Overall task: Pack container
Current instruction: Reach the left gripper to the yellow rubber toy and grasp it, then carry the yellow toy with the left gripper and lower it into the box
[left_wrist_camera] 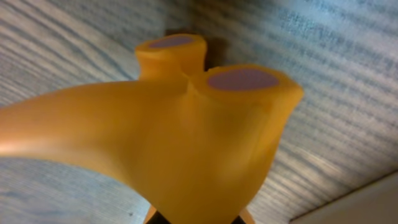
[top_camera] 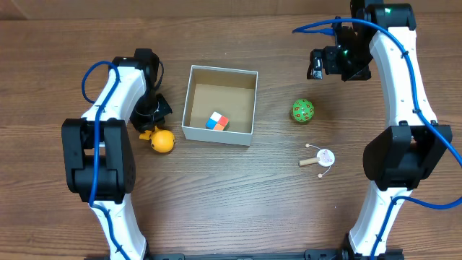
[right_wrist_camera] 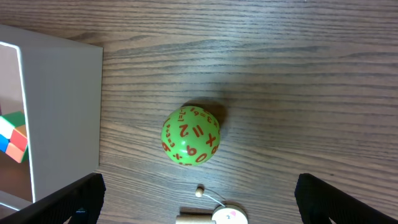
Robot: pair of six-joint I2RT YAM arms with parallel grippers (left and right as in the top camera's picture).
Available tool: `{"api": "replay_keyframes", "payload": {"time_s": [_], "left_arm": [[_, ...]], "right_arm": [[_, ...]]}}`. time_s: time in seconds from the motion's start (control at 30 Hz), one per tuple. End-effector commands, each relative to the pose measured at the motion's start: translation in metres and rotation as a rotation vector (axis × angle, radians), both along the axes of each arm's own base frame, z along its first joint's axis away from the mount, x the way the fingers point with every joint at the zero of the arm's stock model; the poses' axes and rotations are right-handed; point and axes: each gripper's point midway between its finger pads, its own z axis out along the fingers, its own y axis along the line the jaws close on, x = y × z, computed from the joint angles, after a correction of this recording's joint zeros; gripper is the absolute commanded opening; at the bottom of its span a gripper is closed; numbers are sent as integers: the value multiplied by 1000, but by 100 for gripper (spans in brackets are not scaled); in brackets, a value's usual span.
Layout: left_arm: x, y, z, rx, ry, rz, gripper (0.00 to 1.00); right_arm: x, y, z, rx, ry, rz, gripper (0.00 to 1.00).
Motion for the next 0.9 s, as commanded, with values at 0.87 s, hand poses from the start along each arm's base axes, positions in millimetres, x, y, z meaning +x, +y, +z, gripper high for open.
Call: {"api": "replay_keyframes", "payload": {"time_s": [0.87], "left_arm": [[17, -219, 259, -113, -773, -657, 4]], "right_arm": [[3, -1, 25, 2, -69, -11, 100]]}}
